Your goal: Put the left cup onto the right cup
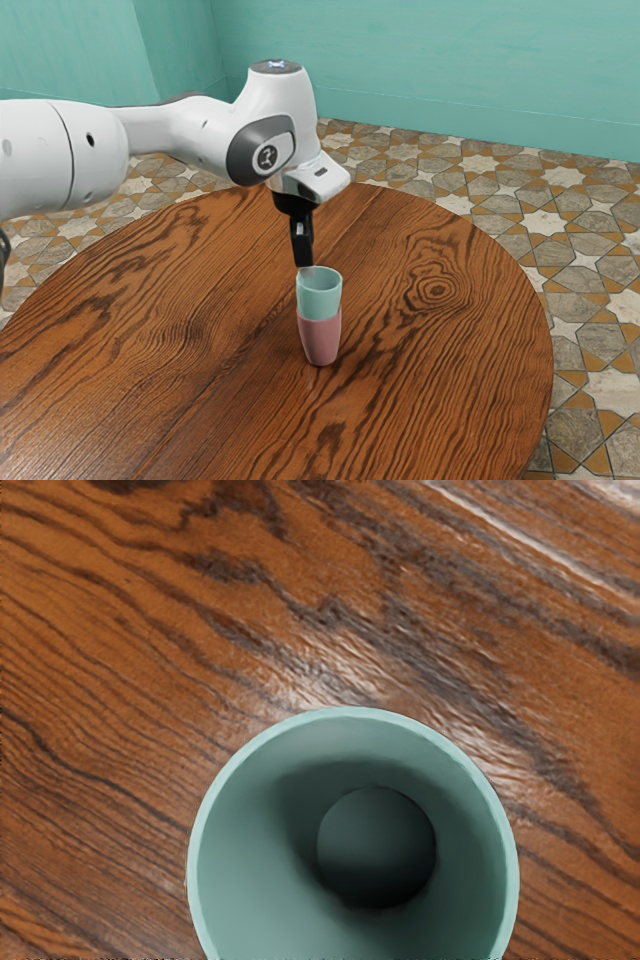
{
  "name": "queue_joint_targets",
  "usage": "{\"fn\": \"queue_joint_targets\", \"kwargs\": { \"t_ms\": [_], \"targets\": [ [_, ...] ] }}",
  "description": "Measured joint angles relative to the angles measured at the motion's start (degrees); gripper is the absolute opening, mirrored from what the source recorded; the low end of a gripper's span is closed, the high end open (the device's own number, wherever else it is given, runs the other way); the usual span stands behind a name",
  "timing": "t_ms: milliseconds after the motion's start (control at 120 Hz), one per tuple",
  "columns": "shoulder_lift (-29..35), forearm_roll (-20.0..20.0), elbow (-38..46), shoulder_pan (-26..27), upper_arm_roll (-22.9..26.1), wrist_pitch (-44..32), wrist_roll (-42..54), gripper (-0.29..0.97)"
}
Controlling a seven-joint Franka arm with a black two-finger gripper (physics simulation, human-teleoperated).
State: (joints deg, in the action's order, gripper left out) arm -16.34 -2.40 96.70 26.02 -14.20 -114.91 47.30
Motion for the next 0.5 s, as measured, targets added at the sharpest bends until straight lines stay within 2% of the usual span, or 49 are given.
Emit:
{"fn": "queue_joint_targets", "kwargs": {
  "t_ms": [200,500],
  "targets": [
    [0.59,0.02,0.0,0.01,0.0,0.39,0.12,0.67],
    [5.2,0.26,0.08,-0.17,-0.12,3.43,0.17,0.68]
  ]
}}
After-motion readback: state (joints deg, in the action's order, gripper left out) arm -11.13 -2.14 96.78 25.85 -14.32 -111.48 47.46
